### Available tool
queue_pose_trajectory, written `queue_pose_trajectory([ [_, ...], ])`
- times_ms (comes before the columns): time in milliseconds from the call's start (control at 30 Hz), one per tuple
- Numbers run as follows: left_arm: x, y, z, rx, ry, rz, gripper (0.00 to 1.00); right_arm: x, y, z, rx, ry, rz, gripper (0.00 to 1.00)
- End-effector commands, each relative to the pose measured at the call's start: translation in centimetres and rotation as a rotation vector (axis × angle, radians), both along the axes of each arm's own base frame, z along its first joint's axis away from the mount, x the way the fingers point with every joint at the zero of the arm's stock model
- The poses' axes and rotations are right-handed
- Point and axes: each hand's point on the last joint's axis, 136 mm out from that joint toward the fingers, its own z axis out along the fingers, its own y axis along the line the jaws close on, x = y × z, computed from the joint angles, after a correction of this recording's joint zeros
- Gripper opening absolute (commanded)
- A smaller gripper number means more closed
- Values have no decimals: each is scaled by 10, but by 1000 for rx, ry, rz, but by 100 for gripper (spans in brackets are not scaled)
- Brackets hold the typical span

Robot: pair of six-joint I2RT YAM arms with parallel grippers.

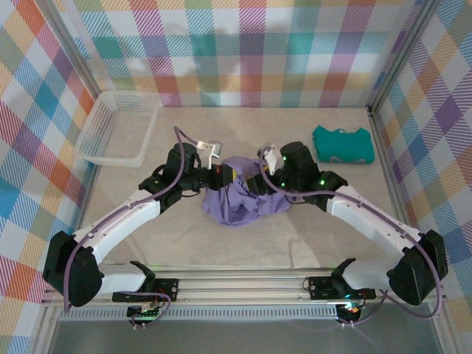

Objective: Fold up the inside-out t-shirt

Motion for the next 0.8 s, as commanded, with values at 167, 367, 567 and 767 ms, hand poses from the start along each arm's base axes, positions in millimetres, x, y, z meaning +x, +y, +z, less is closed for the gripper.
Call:
queue_pose_trajectory([
  [167, -16, 6, 6, -14, 10, -38, 0, 22, 26, -38, -20, 14, 65, 70],
  [367, -8, 24, -2, 89, 16, 60, 0, 11, 19, -29, -46, -6, 101, 73],
  [567, -9, 23, -7, 113, 61, 49, 0, -21, 6, -33, -51, -97, 174, 76],
  [767, -14, 19, 2, 90, 58, 20, 0, -10, 33, -54, -20, -97, 233, 78],
])
